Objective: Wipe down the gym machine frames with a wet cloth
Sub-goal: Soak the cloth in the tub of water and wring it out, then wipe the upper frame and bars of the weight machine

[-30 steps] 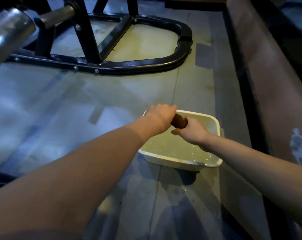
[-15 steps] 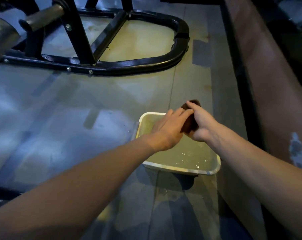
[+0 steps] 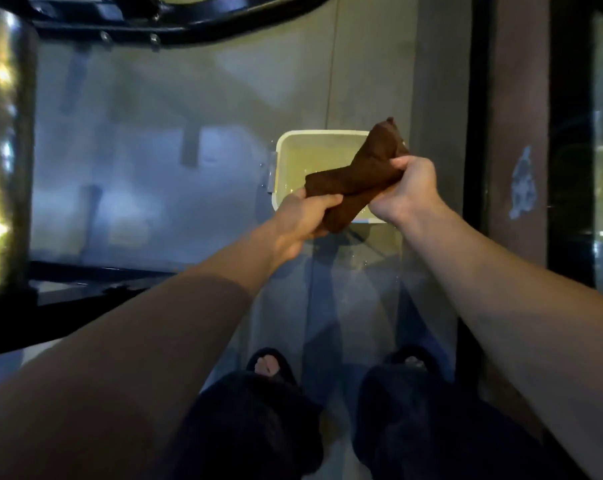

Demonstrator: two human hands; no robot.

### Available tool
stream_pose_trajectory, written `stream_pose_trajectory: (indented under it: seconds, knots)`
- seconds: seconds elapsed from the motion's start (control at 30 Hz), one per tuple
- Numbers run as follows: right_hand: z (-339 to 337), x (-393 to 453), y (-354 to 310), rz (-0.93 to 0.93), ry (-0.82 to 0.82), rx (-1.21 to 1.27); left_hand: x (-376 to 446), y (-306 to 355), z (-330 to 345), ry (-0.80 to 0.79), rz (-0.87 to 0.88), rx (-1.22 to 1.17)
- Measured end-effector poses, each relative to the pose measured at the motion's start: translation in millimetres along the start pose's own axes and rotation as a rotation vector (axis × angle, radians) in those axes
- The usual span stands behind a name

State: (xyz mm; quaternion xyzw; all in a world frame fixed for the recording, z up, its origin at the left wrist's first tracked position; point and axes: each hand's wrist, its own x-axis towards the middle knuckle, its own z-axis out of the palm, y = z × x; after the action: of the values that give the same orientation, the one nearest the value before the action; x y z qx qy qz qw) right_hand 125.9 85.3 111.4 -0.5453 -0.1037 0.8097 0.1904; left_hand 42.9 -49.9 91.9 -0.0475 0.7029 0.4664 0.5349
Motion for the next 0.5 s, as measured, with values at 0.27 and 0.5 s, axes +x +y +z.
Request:
stream_pose_trajectory:
  seconds: [0.27,0.5]
  knots:
    - [-24,-136,-2,0.046,0.074,0.083,-117,15,19,0.094,0.043,0.031]
    - [-64,-263,-5,-0.043,0.175,-0.251,-251,48,14,-0.008,0.058,0.033]
